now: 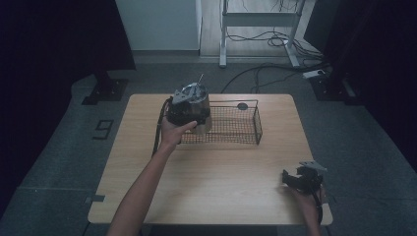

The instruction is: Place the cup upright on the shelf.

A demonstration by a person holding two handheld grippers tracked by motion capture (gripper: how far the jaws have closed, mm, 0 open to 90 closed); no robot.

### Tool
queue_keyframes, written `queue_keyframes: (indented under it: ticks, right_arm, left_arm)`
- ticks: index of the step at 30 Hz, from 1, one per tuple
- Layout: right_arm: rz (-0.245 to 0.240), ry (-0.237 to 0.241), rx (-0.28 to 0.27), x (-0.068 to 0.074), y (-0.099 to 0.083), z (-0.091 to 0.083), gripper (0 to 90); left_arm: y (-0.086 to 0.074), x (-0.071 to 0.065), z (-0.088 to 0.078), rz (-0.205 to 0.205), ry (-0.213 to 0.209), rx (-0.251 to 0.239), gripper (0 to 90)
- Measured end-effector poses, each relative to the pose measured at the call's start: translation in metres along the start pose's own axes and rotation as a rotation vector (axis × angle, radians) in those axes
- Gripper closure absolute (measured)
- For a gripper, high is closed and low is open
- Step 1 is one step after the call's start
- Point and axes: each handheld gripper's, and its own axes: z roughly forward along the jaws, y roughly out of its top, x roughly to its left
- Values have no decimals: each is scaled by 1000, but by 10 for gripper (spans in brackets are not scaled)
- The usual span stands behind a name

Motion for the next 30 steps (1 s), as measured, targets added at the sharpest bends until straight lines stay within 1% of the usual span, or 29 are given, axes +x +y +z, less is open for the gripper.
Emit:
queue_keyframes:
  ticks: [2,6,9,15,18,30]
  right_arm:
    - [0,0,0,0,0,0,105]
    - [1,-2,0,0,0,0,107]
    - [2,-3,-1,0,0,0,108]
    - [3,-3,-2,0,0,0,108]
    - [4,-3,-2,0,0,0,108]
    - [5,-6,-2,0,0,0,109]
  left_arm:
    - [0,3,3,-8,8,1,37]
    - [2,7,6,-25,4,6,37]
    - [5,9,8,-17,16,9,37]
    - [8,10,13,-17,22,8,37]
    - [7,11,17,-20,24,9,37]
    - [-1,20,34,-30,70,35,37]
